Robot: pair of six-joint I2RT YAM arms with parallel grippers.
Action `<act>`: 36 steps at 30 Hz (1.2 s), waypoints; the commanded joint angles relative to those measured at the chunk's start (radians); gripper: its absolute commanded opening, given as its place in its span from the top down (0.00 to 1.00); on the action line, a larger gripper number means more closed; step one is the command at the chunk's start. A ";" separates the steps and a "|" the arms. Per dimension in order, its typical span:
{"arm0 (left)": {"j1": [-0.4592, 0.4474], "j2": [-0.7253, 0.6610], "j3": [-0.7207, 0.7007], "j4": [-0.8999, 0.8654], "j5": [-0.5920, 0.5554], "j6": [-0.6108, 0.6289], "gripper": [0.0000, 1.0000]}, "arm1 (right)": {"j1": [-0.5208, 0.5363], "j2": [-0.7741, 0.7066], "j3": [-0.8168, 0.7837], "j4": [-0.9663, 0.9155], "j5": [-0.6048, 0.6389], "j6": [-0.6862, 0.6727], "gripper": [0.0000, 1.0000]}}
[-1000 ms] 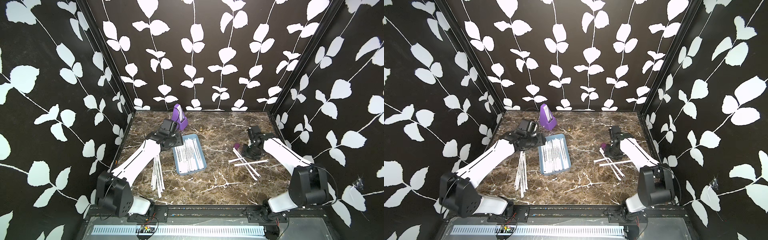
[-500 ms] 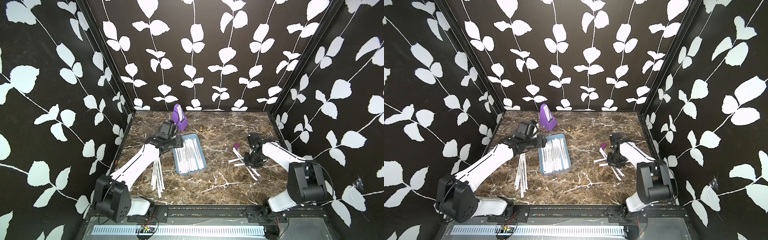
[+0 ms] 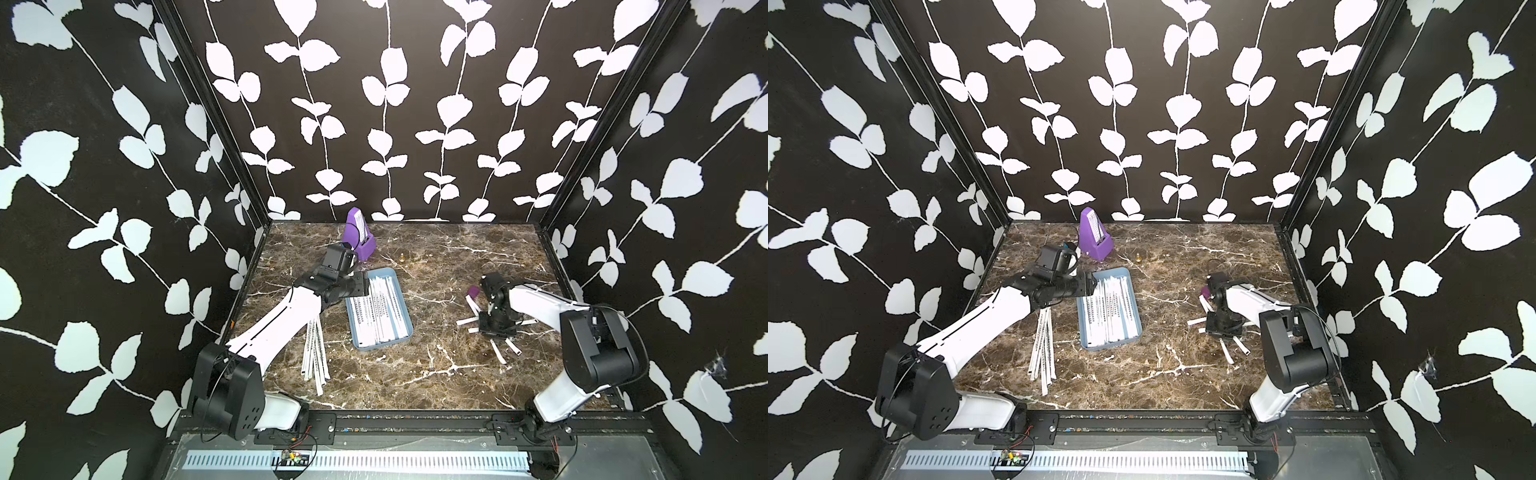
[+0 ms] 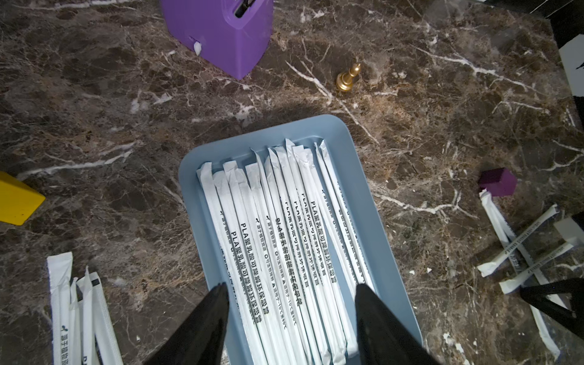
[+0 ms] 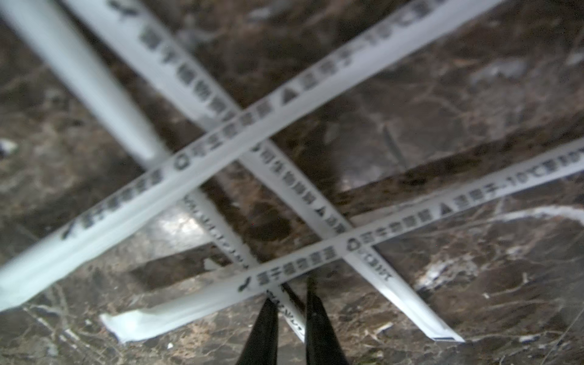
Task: Put the straws into the storage box
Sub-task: Pick up the straw from the center of the board, then place the straw in the storage box.
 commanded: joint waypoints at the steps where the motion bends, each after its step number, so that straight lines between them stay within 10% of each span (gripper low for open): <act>1: 0.007 -0.014 -0.019 0.024 0.010 -0.003 0.35 | 0.118 0.048 0.025 0.001 -0.072 0.037 0.87; 15: 0.077 -0.014 -0.064 -0.046 -0.027 -0.063 0.37 | 0.282 0.043 0.195 0.047 -0.352 0.081 0.97; 21: 0.111 -0.029 -0.068 -0.132 -0.031 -0.074 0.42 | 0.413 0.007 0.372 0.047 -0.246 0.218 0.97; 36: 0.156 -0.043 -0.169 -0.110 0.024 -0.086 0.60 | 0.602 0.590 1.105 -0.126 -0.186 0.256 0.97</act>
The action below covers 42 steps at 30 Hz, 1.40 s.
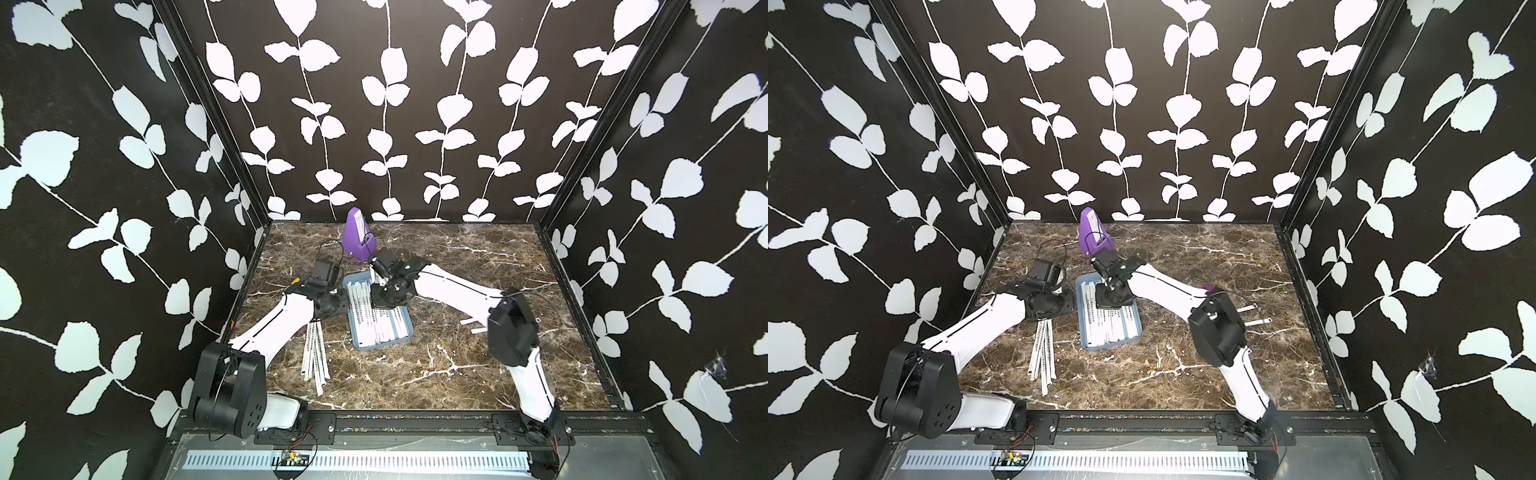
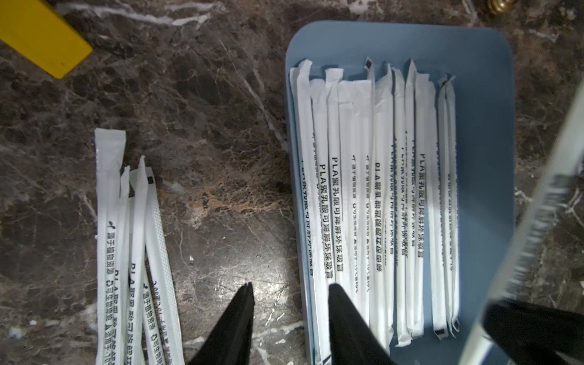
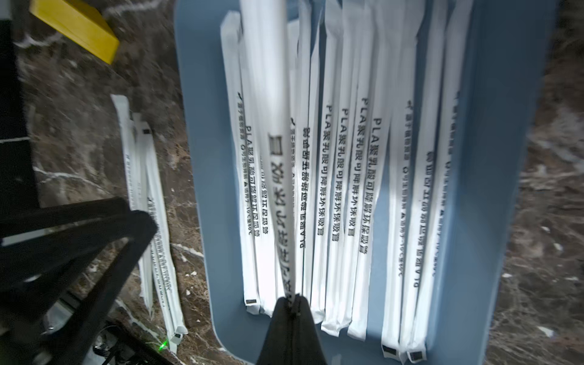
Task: Put the straws into the storage box
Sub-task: Place the straw in the storage box.
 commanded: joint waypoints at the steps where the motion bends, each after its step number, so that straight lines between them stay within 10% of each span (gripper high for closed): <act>1: 0.018 -0.040 -0.022 -0.015 0.014 -0.002 0.60 | 0.029 0.064 0.132 -0.112 -0.008 -0.006 0.97; 19: 0.058 -0.069 -0.038 -0.006 0.019 0.022 0.61 | 0.053 0.282 0.320 -0.200 -0.073 0.002 0.96; 30: 0.078 -0.093 -0.012 -0.074 -0.009 0.052 0.61 | 0.042 0.208 0.390 -0.290 -0.024 -0.056 0.74; 35: 0.068 -0.115 0.047 -0.136 -0.014 0.117 0.57 | -0.028 -0.046 0.130 -0.260 0.062 -0.086 0.72; 42: -0.179 -0.117 0.131 -0.094 -0.067 0.194 0.38 | -0.283 -0.484 -0.511 -0.130 0.184 -0.067 0.70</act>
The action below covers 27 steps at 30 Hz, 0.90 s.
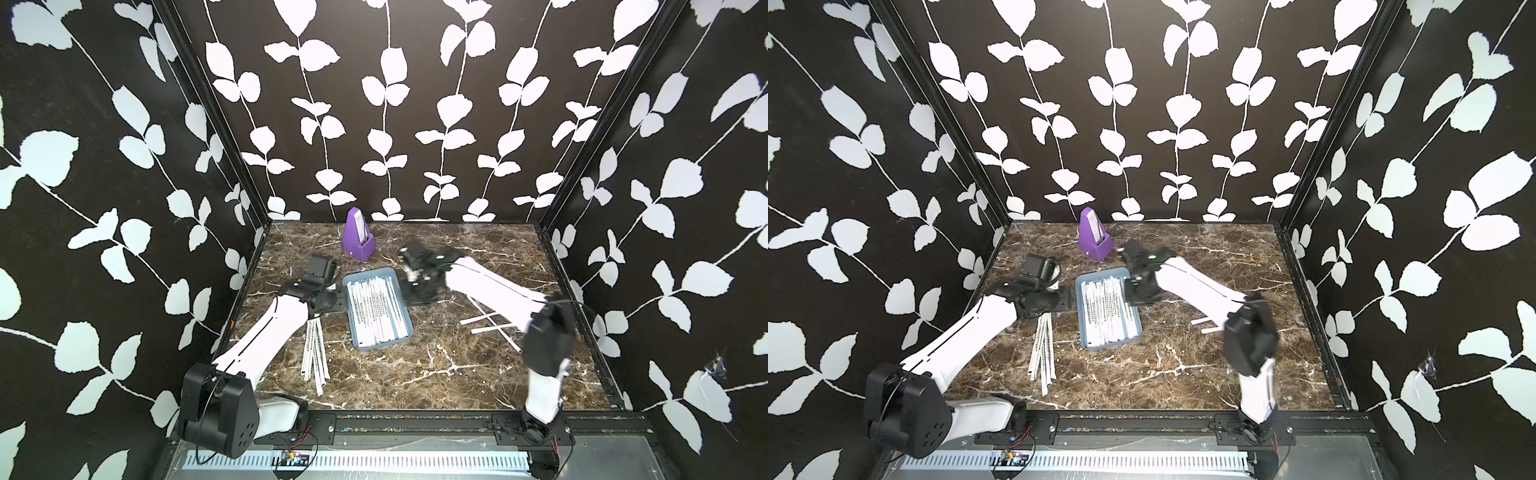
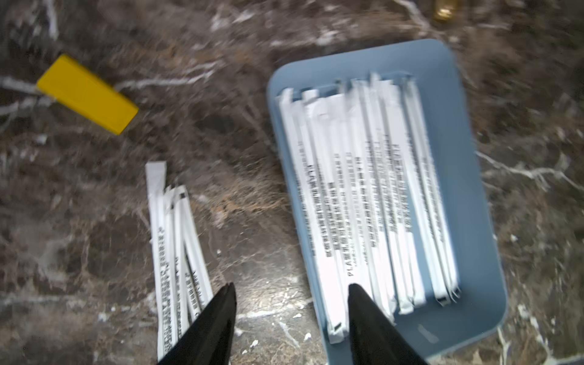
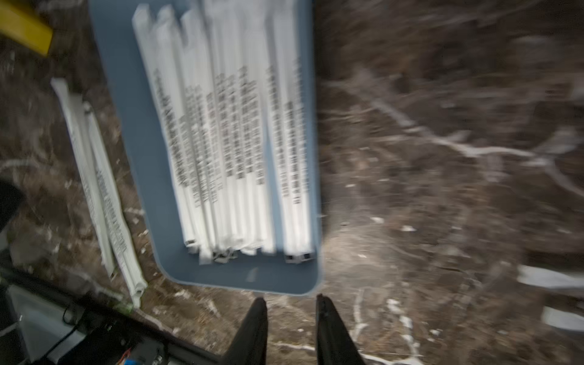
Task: Put the straws into the storage box
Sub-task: Place the straw in the storage box, then pick up the straw from the center of the board.
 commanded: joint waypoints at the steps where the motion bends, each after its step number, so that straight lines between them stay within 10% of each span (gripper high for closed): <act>1: -0.086 -0.006 0.014 0.041 -0.003 0.030 0.37 | -0.117 -0.101 -0.201 -0.007 0.120 -0.009 0.68; 11: -0.281 0.184 0.123 0.155 -0.017 0.039 0.37 | -0.422 -0.283 -0.579 0.158 0.100 0.129 0.51; 27: -0.285 0.215 0.112 0.175 -0.010 0.051 0.38 | -0.446 -0.193 -0.678 0.293 0.108 0.279 0.56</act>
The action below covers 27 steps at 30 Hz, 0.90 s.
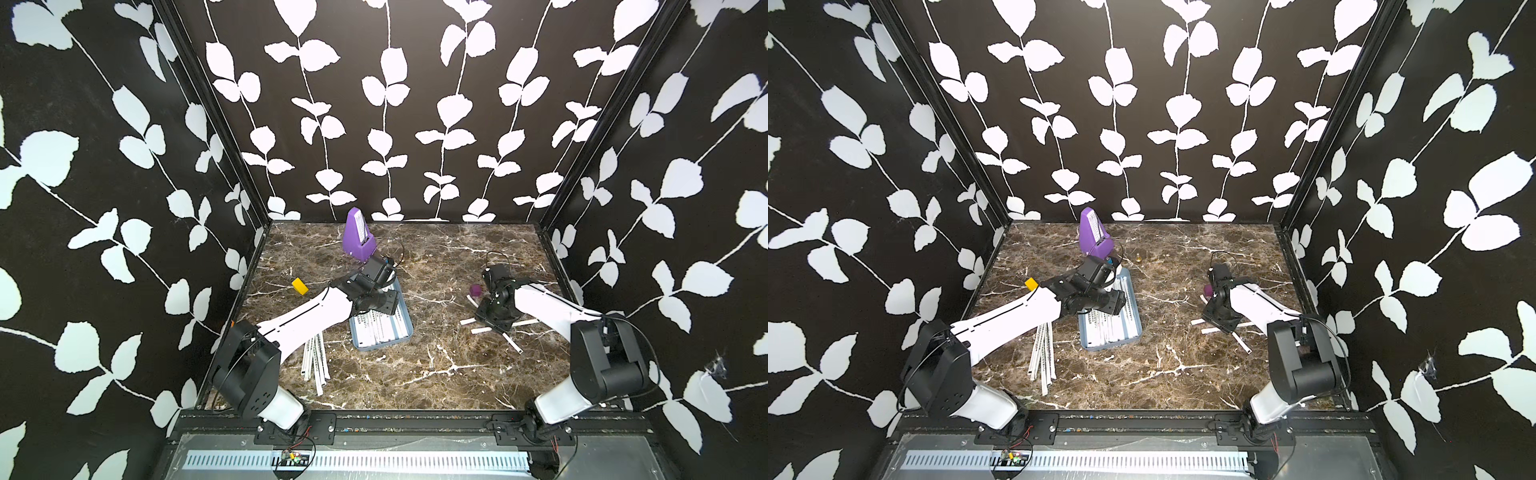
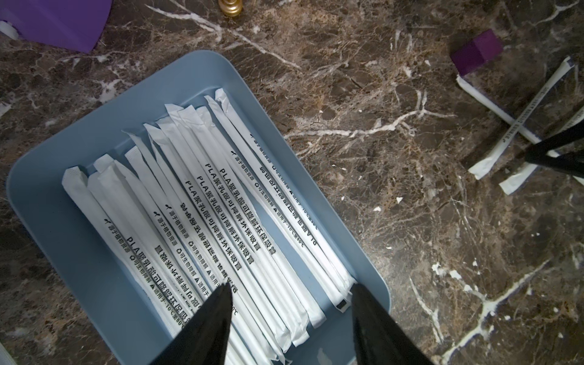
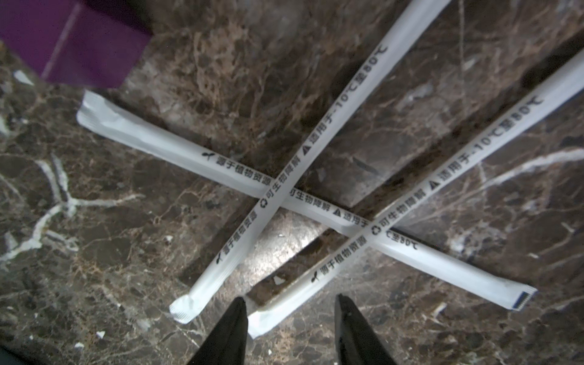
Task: Put the straws into the storage box
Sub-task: Pick up the straw from the center of the board.
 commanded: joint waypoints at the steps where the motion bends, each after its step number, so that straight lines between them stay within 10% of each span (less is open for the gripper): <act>1: 0.004 -0.025 0.003 0.010 -0.008 0.015 0.38 | -0.013 0.004 -0.055 0.043 0.025 0.076 0.56; 19: 0.003 -0.042 0.003 -0.010 -0.079 0.054 0.38 | -0.011 -0.126 -0.125 0.032 0.069 0.144 0.93; 27: 0.138 -0.115 -0.041 0.011 0.001 -0.008 0.38 | 0.272 -0.178 0.108 -0.119 0.286 0.031 0.98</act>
